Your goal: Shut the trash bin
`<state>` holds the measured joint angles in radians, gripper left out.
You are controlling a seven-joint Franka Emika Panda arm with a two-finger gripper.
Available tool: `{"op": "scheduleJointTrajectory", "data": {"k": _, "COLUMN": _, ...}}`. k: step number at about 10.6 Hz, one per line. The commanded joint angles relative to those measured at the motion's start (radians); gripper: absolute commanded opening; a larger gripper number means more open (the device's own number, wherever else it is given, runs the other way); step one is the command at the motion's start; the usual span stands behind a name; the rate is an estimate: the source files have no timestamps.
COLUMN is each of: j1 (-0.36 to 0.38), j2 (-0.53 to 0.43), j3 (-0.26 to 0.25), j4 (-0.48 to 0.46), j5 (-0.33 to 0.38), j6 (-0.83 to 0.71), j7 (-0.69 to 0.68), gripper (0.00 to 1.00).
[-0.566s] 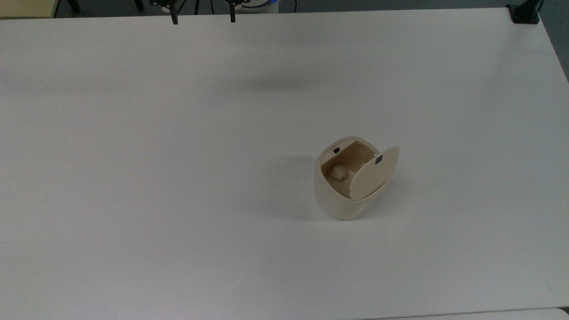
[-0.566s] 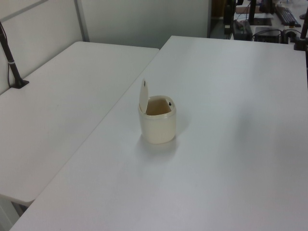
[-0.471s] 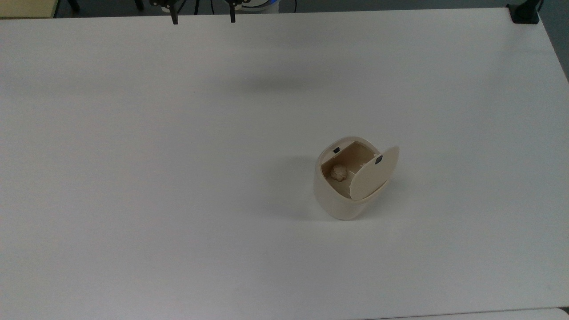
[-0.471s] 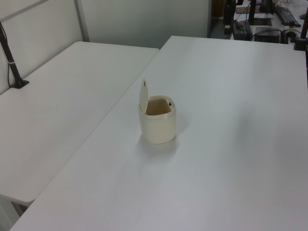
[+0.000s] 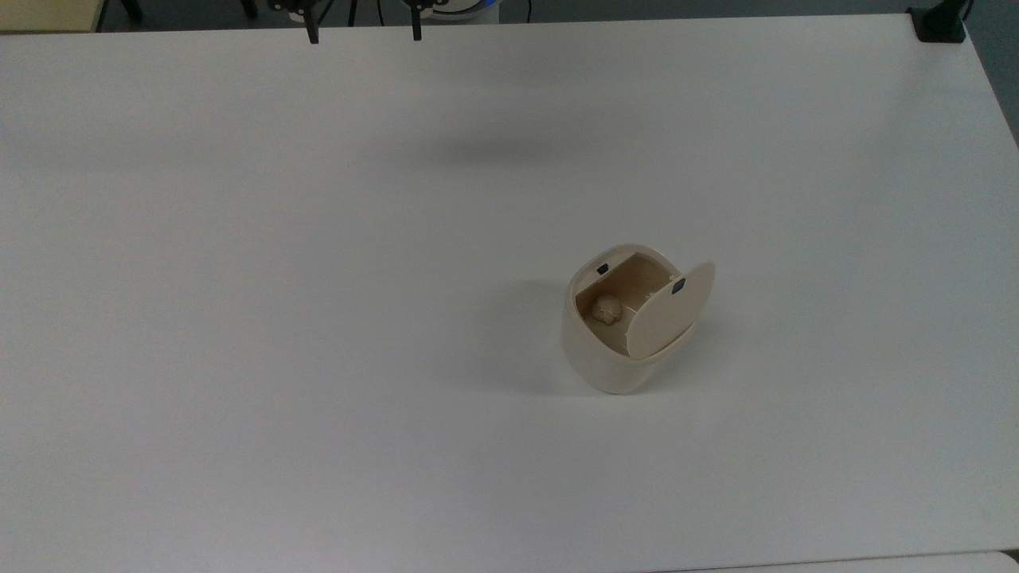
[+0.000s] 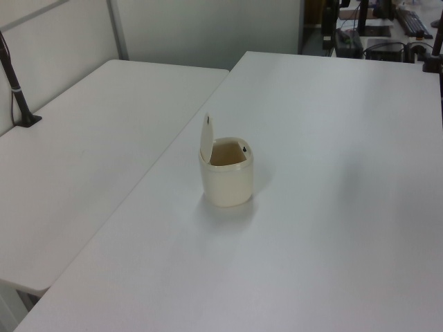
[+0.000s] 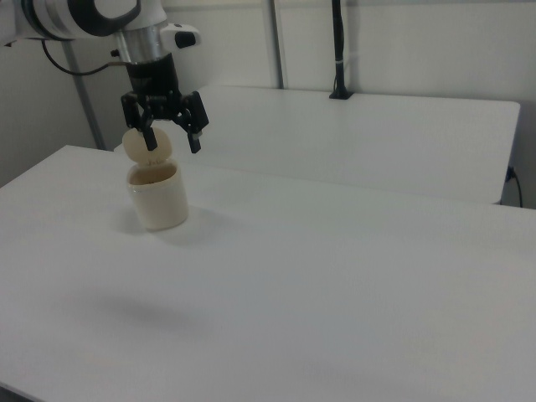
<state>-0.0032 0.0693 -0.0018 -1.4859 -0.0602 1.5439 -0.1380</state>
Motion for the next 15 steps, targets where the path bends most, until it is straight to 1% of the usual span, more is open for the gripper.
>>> {"op": "scheduleJointTrajectory", "data": {"k": 1, "j1": 0.002, "j2": -0.019, "j3": 0.000, "j4": -0.028, "j5": -0.012, "j6": 0.005, "j7": 0.014, "gripper": 1.00}}
{"op": "scheduleJointTrajectory", "data": {"k": 2, "j1": 0.002, "j2": -0.019, "j3": 0.000, "j4": -0.028, "j5": -0.012, "j6": 0.005, "j7": 0.014, "gripper": 0.98}}
{"op": "scheduleJointTrajectory", "data": {"k": 3, "j1": 0.002, "j2": -0.019, "j3": 0.000, "j4": -0.028, "j5": -0.012, "j6": 0.005, "j7": 0.008, "gripper": 0.86}}
{"op": "scheduleJointTrajectory", "data": {"k": 4, "j1": 0.002, "j2": -0.019, "j3": 0.000, "j4": -0.028, "j5": -0.012, "j6": 0.005, "j7": -0.001, "gripper": 0.59}}
{"op": "scheduleJointTrajectory", "data": {"k": 5, "j1": 0.002, "j2": -0.019, "j3": 0.000, "j4": -0.030, "j5": -0.012, "j6": 0.007, "j7": -0.002, "gripper": 0.36}}
{"op": "scheduleJointTrajectory", "data": {"k": 6, "j1": 0.005, "j2": -0.019, "j3": 0.000, "j4": -0.030, "j5": -0.012, "j6": 0.005, "j7": 0.000, "gripper": 0.19}}
{"op": "scheduleJointTrajectory", "data": {"k": 7, "j1": 0.006, "j2": -0.017, "j3": 0.000, "j4": -0.030, "j5": -0.012, "j6": 0.007, "j7": 0.000, "gripper": 0.08}}
{"op": "scheduleJointTrajectory", "data": {"k": 8, "j1": 0.008, "j2": -0.017, "j3": 0.000, "j4": -0.030, "j5": -0.012, "j6": 0.007, "j7": 0.000, "gripper": 0.04}}
{"op": "scheduleJointTrajectory", "data": {"k": 10, "j1": 0.011, "j2": 0.000, "j3": 0.005, "j4": -0.028, "j5": -0.006, "j6": 0.008, "j7": 0.000, "gripper": 0.03}}
{"op": "scheduleJointTrajectory", "data": {"k": 11, "j1": 0.012, "j2": 0.012, "j3": 0.011, "j4": -0.028, "j5": -0.003, "j6": 0.037, "j7": -0.002, "gripper": 0.02}}
{"op": "scheduleJointTrajectory", "data": {"k": 13, "j1": 0.023, "j2": 0.044, "j3": 0.017, "j4": -0.025, "j5": 0.017, "j6": 0.155, "j7": -0.002, "gripper": 0.02}}
{"op": "scheduleJointTrajectory", "data": {"k": 14, "j1": 0.060, "j2": 0.061, "j3": 0.019, "j4": -0.014, "j5": 0.037, "j6": 0.210, "j7": -0.002, "gripper": 0.03}}
{"op": "scheduleJointTrajectory", "data": {"k": 15, "j1": 0.095, "j2": 0.098, "j3": 0.019, "j4": -0.004, "j5": 0.055, "j6": 0.308, "j7": 0.001, "gripper": 0.02}}
